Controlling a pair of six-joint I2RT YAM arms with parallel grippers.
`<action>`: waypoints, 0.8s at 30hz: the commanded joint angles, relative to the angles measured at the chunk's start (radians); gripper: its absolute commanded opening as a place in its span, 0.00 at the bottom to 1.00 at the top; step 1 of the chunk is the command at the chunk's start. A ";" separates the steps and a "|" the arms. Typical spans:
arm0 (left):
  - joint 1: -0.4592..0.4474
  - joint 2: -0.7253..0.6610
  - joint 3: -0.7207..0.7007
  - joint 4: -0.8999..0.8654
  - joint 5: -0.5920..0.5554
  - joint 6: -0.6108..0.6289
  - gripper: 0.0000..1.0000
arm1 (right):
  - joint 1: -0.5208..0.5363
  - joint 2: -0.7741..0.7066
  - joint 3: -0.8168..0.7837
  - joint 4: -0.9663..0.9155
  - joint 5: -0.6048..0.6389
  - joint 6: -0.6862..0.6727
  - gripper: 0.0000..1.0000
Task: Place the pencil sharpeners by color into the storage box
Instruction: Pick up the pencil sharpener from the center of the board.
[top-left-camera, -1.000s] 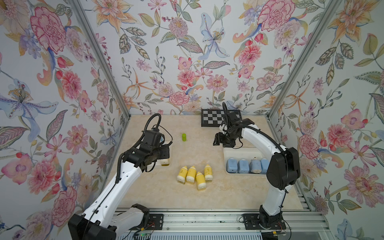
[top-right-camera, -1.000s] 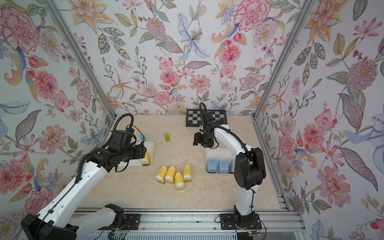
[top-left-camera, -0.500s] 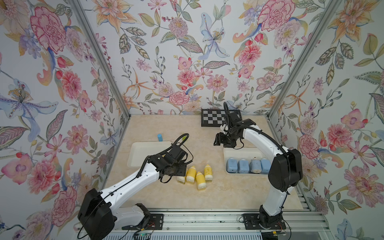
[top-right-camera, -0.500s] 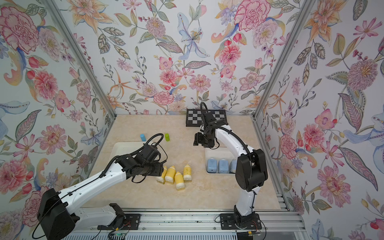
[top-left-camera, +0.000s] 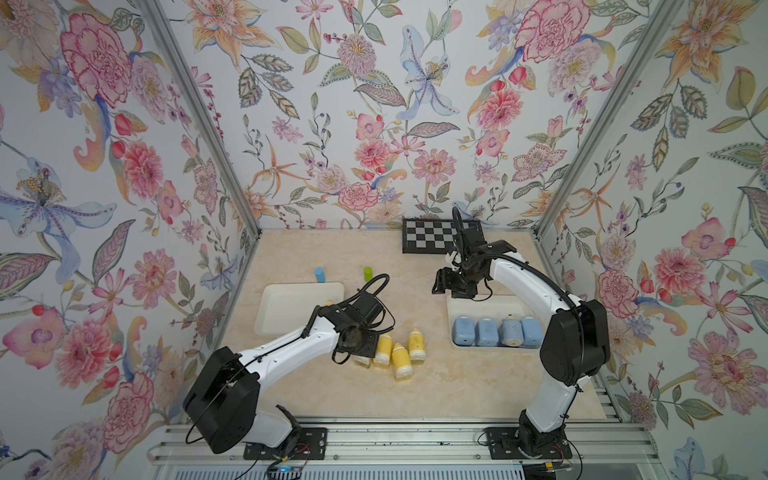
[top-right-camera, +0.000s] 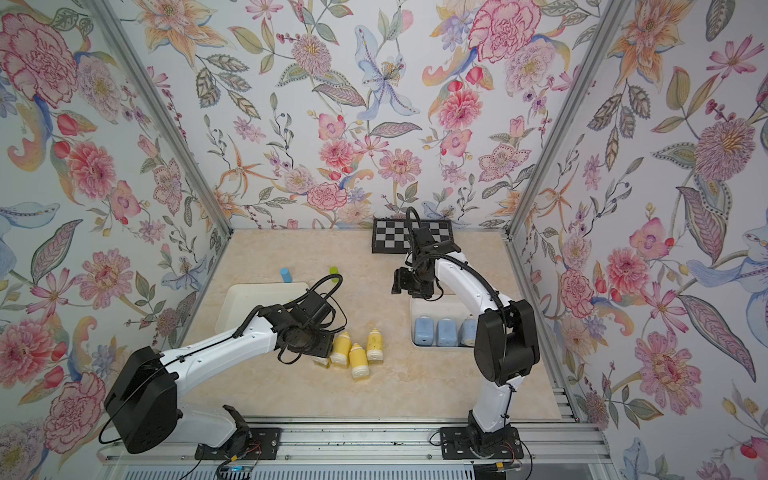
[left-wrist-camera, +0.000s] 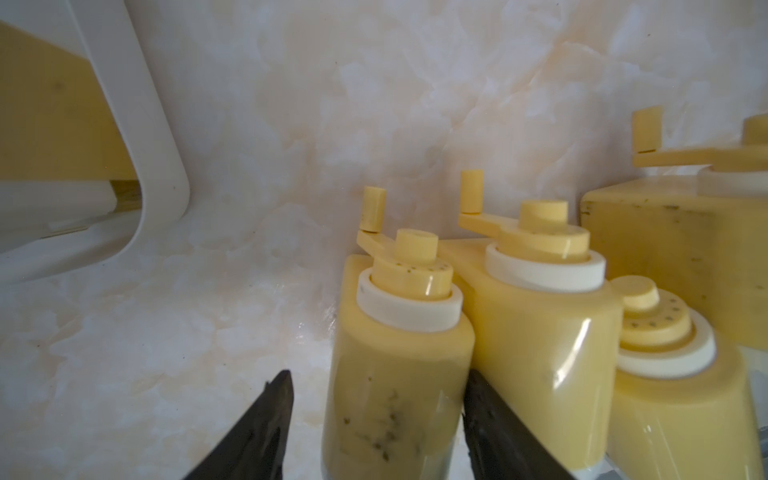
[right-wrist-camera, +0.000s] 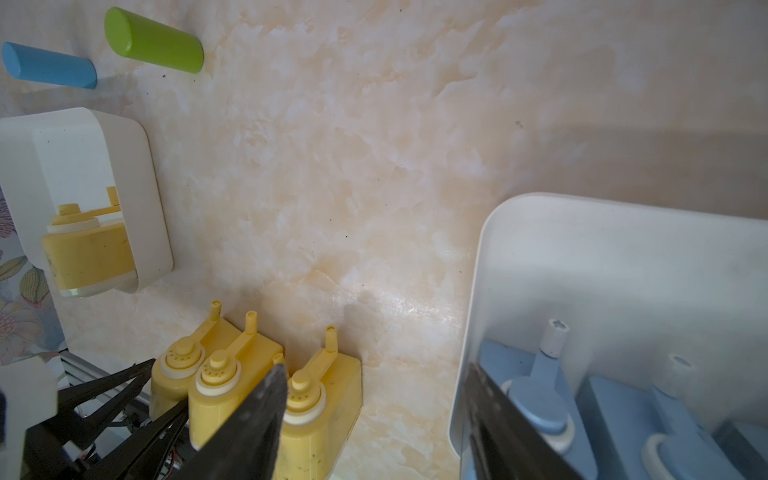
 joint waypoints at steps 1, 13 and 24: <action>-0.010 0.017 0.034 -0.007 0.004 0.021 0.63 | -0.003 -0.032 -0.009 -0.005 -0.003 0.006 0.69; -0.011 0.059 0.034 -0.025 -0.013 0.033 0.62 | -0.003 -0.030 -0.007 -0.004 -0.003 0.005 0.69; -0.010 0.072 0.030 -0.028 -0.018 0.034 0.52 | -0.003 -0.030 -0.010 -0.002 -0.002 0.004 0.68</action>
